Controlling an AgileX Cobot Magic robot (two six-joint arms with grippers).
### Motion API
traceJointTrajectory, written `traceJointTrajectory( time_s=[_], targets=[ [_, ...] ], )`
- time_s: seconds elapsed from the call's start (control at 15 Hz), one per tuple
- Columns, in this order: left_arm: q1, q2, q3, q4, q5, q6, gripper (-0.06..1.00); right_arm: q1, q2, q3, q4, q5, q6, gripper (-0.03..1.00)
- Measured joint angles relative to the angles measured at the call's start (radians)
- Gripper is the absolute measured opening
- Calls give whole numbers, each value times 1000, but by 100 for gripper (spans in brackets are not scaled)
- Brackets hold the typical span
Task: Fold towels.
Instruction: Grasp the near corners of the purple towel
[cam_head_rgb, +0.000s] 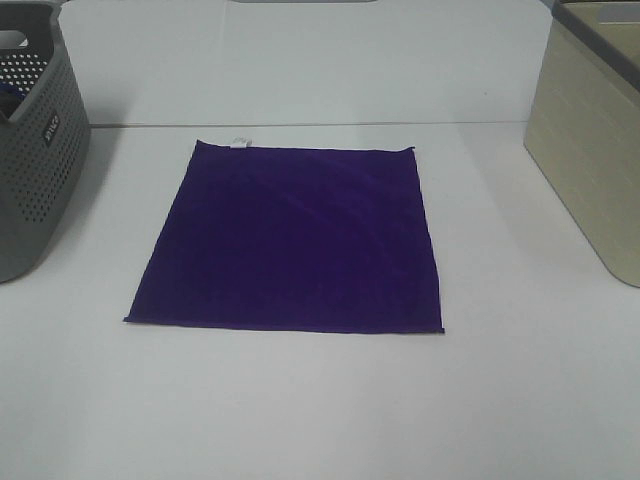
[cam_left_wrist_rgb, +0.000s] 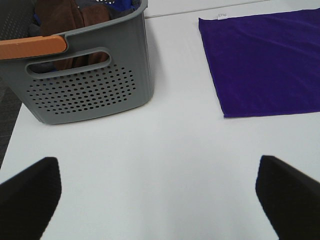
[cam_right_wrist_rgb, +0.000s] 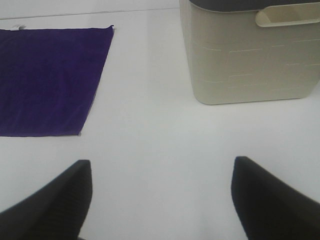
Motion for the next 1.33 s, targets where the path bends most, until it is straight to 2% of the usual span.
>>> traceJointTrajectory(
  time_s=[0.27,0.47,0.6,1.33],
  targets=[
    [0,0,0,0,0,0,99,0,3,0,0,-1,-2,77],
    [0,0,0,0,-1,0,99,0,45,0,0,0,-15,93],
    [0,0,0,0,-1,0,99,0,70,0,0,0,-20,95],
    [0,0,0,0,-1,0,99,0,1,1,-3,-2,-31,96]
  ],
)
